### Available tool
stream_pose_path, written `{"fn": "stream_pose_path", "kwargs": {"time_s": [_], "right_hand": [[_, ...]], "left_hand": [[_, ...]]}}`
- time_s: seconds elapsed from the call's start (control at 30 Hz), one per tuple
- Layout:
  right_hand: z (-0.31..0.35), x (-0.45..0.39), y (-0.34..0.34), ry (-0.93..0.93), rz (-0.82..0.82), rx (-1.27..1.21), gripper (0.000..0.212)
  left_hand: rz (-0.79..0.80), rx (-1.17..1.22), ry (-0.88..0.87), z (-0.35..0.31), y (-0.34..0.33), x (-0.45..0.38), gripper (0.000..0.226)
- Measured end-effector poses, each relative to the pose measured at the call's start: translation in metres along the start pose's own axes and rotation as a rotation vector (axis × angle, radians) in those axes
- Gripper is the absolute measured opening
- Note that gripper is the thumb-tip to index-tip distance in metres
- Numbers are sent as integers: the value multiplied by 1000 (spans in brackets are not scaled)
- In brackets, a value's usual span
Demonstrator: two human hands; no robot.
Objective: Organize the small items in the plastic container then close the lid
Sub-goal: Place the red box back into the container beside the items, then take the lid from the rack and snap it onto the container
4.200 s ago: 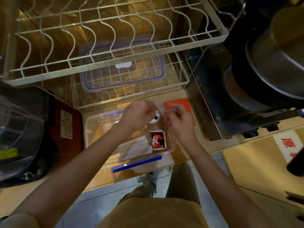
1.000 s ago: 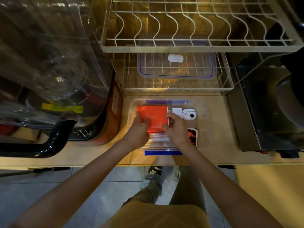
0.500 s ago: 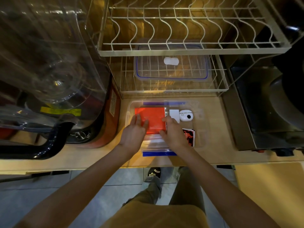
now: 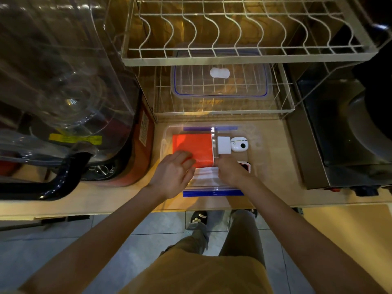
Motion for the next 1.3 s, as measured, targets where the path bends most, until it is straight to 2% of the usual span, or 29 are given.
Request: {"fn": "stream_pose_path", "kwargs": {"time_s": [0.1,0.33,0.5,0.6,0.7,0.77,0.83,0.9,0.97,1.07,1.2,1.3], "right_hand": [[-3,1,-2,22,14,40,26],[-10,1,0,21,38,-48,28],[-17,9,11,25,-17,-179,38],[-21,15,33,-19,-92,-417,28],[-25,14,66,-116,-215,-880,18],[-29,10,92,-175,-272,-1166,15],[-35,4,115,-221,-332,-1322,16],[-44,-5,133,-267,-375,-1386,16],[-52,-15,146,-321,-352,-1418,15],[-56,-27,155,-364,-211,-1472,20],[-50,-36,159,-386,-68,-1545,19],[-46,-40,158,-417,-55,-1547,23]], "left_hand": [[2,4,10,1,0,-1,44],[30,-3,7,2,2,-3,47],[97,43,67,6,10,-19,33],[48,83,159,10,28,-40,34],[-56,100,310,19,51,-64,30],[-190,109,372,24,67,-80,26],[-330,54,361,29,79,-93,23],[-389,-48,359,32,86,-103,26],[-363,-146,362,38,87,-111,37],[-206,-240,360,49,80,-119,49],[-133,-200,338,59,66,-123,41],[-87,-208,320,63,59,-122,37]]}}
Point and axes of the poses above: each hand's wrist, its own x-axis away from the middle knuckle, its own y-axis out of the back of the hand, z = x × y, the point moved 1 cm from there along -x, towards the middle knuckle, and after that the axes turned 13 degrees about -y, right-handed, at the moved point
